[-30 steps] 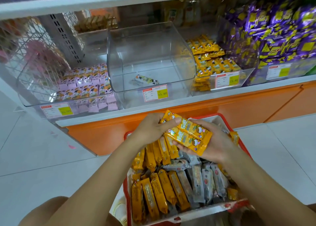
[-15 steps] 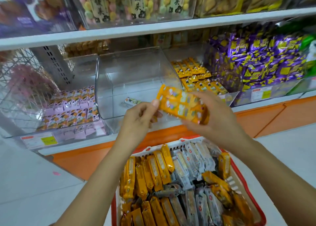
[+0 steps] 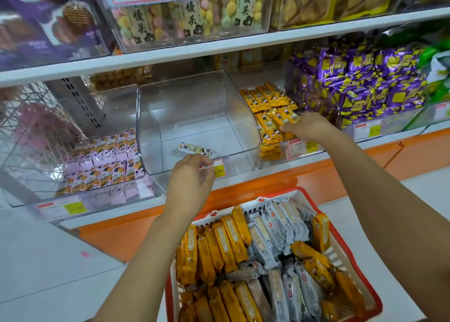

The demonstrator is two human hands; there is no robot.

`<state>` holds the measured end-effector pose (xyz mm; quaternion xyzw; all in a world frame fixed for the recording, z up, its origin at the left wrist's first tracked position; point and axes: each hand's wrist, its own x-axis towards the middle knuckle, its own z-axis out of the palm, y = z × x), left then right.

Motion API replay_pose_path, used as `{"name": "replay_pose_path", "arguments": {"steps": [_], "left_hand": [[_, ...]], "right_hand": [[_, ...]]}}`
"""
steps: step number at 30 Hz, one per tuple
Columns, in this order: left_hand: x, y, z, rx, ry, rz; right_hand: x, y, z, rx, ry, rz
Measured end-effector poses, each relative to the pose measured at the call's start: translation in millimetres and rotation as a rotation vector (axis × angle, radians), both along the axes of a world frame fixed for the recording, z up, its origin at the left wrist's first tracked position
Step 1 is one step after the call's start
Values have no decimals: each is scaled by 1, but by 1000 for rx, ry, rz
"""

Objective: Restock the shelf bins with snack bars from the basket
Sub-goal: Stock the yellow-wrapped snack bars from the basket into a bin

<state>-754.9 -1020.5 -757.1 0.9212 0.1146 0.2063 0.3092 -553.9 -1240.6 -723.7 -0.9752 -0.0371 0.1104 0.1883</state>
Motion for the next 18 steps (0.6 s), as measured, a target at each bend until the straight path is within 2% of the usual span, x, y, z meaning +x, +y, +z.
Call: {"name": "replay_pose_path", "arguments": {"steps": [6,8,11,13,15,18], "left_hand": [[-5,-4,1,-7,-10,-12],[-10,-2,1,-8,-42,-44],[-24,-2,1,-29,-140,-87],[-36,-3,-1,-49,-145,-119],[-49,-1,-6,-10,5,-154],[-67,8,-29,157,409,-209]], "right_hand": [[-12,-4,-6,-29,-84,80],[-20,-5,-8,-16,-182,77],[-53,-2,-10,229,-520,84],[-88,3,-13,369,-635,157],[-126,12,-23,416,-563,249],[-175,26,-66,327,-290,395]]}}
